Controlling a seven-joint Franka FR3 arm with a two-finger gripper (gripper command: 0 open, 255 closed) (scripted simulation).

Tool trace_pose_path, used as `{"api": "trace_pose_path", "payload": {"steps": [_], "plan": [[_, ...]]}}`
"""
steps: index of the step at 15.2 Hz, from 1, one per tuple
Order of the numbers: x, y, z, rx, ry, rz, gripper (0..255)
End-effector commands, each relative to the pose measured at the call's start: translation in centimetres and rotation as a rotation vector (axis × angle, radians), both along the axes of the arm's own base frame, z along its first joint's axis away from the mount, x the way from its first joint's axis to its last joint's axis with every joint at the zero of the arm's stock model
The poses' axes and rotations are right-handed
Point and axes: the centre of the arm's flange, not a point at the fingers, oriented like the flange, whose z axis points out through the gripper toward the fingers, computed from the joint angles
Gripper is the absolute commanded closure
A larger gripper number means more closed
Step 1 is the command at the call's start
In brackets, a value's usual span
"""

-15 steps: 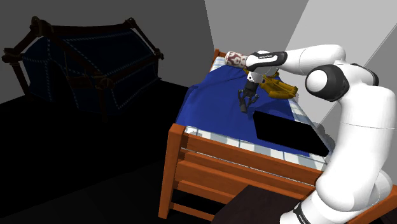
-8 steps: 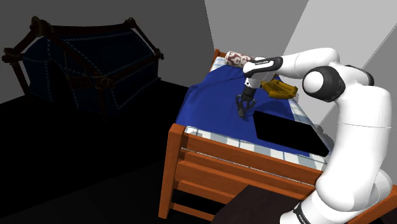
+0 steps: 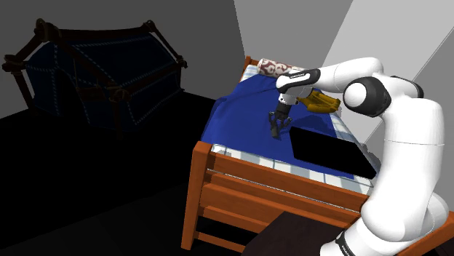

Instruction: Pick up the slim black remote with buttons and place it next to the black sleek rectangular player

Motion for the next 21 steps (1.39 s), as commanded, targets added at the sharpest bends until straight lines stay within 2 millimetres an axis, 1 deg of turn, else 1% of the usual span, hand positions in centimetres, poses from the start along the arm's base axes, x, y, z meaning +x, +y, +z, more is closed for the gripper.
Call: {"api": "trace_pose_path", "payload": {"steps": [1, 3, 4, 9, 12, 13, 21], "plan": [[0.0, 0.0, 0.0, 0.0, 0.0, 0.0, 255], [0.0, 0.0, 0.0, 0.0, 0.0, 0.0, 255], [0.0, 0.0, 0.0, 0.0, 0.0, 0.0, 0], [0.0, 0.0, 0.0, 0.0, 0.0, 0.0, 0], [0.5, -0.8, 3.9, 0.0, 0.0, 0.0, 0], [0.6, -1.0, 4.9, 0.0, 0.0, 0.0, 0], [0.6, -1.0, 4.9, 0.0, 0.0, 0.0, 0]]}}
